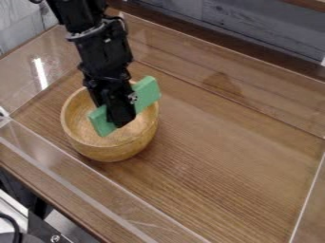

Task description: Put the green block in the brown bowl

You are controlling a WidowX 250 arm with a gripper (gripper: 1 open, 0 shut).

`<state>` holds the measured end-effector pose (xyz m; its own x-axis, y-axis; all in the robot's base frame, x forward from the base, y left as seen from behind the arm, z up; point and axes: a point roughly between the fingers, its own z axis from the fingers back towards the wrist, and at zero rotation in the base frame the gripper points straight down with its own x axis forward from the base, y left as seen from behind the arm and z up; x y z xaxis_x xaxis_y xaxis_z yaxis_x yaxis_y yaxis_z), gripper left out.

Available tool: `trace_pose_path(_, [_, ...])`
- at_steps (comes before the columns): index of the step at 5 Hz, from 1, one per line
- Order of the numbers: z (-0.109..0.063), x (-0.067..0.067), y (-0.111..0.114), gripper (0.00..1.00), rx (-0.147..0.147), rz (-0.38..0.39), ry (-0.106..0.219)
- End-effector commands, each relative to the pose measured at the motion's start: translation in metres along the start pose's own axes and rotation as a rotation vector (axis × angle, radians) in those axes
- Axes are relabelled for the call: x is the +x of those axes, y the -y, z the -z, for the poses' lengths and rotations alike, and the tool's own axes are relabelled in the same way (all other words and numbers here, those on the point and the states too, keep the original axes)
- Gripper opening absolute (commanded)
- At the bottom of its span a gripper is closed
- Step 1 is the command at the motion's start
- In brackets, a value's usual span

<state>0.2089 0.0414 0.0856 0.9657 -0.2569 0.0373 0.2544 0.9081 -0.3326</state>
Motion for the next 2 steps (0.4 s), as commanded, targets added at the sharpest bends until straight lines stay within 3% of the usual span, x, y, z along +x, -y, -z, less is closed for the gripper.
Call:
trace_pose_path(1, [-0.0061, 0.0082, -0.0005, 0.0, 0.016, 0.007, 0.027])
trace_pose_path(2, [-0.0041, 0.0105, 0.0004, 0.0, 0.01, 0.003, 0.024])
